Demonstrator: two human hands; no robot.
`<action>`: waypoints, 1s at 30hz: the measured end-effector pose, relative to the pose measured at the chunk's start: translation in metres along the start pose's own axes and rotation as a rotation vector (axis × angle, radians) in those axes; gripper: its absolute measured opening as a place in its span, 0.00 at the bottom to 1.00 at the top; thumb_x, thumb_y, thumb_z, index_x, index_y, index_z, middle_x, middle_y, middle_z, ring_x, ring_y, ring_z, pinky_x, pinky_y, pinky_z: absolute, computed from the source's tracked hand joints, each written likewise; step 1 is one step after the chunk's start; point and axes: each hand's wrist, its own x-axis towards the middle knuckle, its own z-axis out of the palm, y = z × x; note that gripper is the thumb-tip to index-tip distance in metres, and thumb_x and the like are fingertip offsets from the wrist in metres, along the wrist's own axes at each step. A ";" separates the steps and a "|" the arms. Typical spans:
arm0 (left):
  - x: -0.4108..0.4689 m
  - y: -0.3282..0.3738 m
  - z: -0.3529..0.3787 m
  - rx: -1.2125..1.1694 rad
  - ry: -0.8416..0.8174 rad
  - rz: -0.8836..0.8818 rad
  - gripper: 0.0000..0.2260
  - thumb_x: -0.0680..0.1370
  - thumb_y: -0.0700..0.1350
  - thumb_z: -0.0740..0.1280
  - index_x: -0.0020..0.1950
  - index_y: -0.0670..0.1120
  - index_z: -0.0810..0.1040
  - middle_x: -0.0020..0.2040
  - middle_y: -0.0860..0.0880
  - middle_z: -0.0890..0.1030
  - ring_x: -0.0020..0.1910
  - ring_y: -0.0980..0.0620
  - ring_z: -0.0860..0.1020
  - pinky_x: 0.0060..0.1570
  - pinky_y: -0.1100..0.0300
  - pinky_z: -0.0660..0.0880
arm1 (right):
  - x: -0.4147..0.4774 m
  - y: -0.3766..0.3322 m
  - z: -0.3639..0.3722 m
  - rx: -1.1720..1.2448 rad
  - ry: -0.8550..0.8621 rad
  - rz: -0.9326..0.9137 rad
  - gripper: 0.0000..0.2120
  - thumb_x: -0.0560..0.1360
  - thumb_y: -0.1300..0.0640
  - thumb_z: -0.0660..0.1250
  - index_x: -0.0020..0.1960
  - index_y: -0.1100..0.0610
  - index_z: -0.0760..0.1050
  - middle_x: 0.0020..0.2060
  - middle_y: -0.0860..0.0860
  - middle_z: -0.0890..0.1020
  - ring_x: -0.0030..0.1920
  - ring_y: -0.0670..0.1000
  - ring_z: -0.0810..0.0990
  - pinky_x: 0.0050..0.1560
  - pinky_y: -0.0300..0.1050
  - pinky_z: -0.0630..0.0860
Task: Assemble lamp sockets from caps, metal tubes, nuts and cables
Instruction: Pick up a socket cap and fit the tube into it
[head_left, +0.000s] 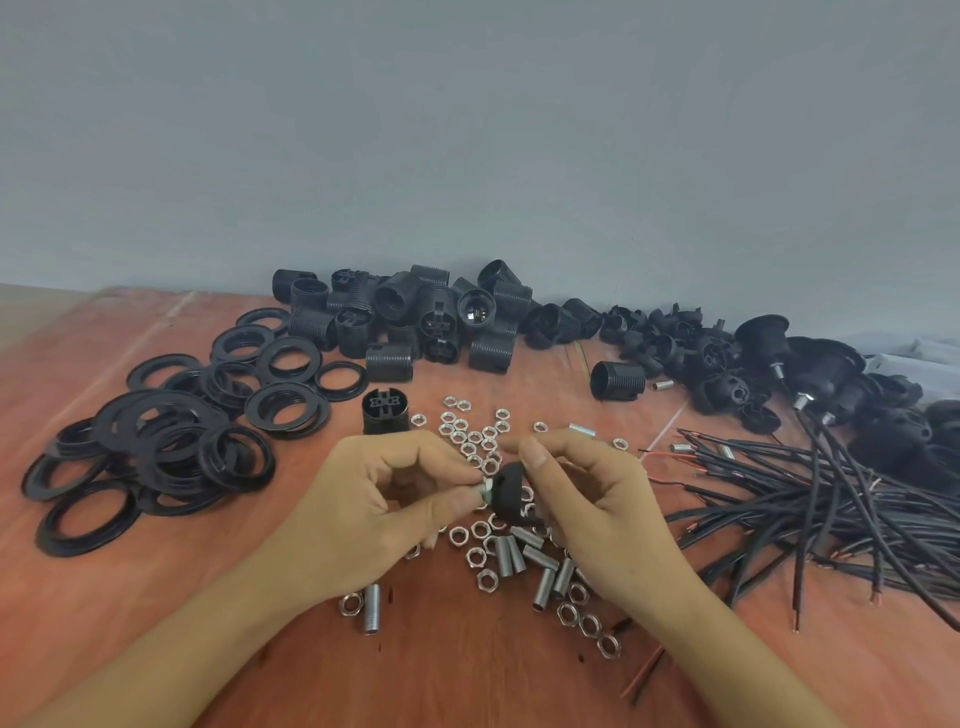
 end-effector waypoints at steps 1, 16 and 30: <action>0.001 0.000 0.000 -0.011 0.028 0.002 0.05 0.70 0.48 0.73 0.44 0.50 0.83 0.39 0.48 0.83 0.25 0.55 0.76 0.27 0.62 0.75 | 0.000 0.000 0.000 0.018 0.000 0.019 0.10 0.78 0.51 0.63 0.53 0.50 0.82 0.32 0.41 0.81 0.26 0.40 0.72 0.29 0.30 0.68; 0.003 0.002 -0.006 -0.037 -0.005 -0.073 0.06 0.69 0.46 0.76 0.44 0.47 0.84 0.39 0.45 0.84 0.28 0.54 0.78 0.28 0.64 0.75 | -0.009 0.001 0.000 -0.095 -0.036 -0.165 0.26 0.68 0.50 0.77 0.63 0.41 0.74 0.52 0.46 0.82 0.44 0.51 0.82 0.36 0.40 0.76; 0.001 0.003 -0.004 0.004 0.004 -0.034 0.05 0.70 0.48 0.75 0.43 0.49 0.84 0.40 0.47 0.84 0.30 0.56 0.79 0.31 0.64 0.75 | -0.008 0.000 0.005 -0.137 -0.087 0.043 0.29 0.72 0.31 0.63 0.32 0.57 0.74 0.20 0.52 0.71 0.23 0.45 0.68 0.26 0.43 0.65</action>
